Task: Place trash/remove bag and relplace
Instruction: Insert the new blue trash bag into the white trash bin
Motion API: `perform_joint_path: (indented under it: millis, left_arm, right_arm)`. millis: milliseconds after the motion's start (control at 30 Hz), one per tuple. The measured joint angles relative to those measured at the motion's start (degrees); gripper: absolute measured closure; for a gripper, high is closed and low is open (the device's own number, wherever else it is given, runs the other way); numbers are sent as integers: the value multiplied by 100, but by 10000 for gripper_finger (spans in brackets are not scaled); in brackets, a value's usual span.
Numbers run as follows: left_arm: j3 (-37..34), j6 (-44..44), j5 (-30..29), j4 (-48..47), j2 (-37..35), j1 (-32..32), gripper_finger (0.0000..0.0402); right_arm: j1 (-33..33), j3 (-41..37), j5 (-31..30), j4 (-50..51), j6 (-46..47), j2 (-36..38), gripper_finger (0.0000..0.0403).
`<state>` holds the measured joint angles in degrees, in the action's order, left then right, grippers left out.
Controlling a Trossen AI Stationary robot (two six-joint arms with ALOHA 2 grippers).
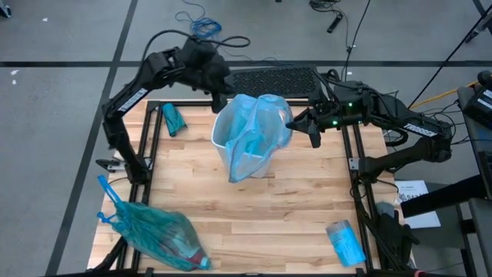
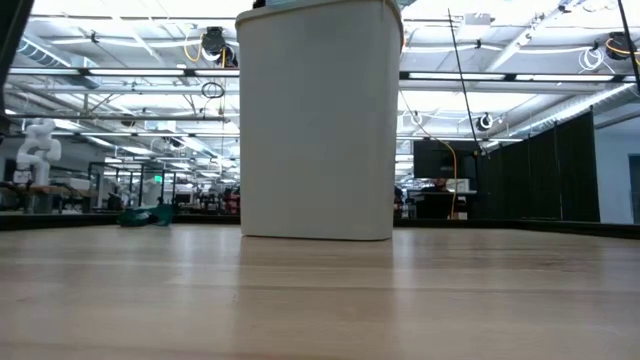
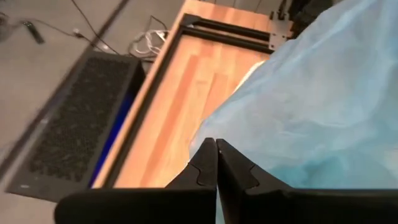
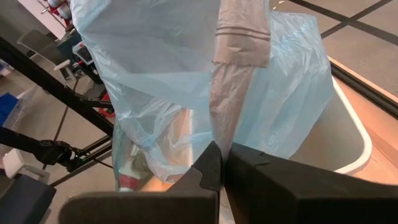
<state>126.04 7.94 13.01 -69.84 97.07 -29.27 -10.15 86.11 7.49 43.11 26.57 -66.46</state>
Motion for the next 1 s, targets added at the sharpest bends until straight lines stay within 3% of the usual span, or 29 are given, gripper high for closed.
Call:
perform_joint_path:
  millis: [333, 567, 1000]
  left_arm:
    - [0, 98, 925, -229, 370, -5, 401]
    - [0, 345, 949, -810, 609, 55, 401]
    - [0, 401, 1086, -878, 1460, 375, 402]
  right_arm:
    - [2, 0, 3, -1, 0, 0, 403]
    - [0, 0, 2, -17, -15, 0, 403]
    - [0, 2, 2, -269, -20, 0, 403]
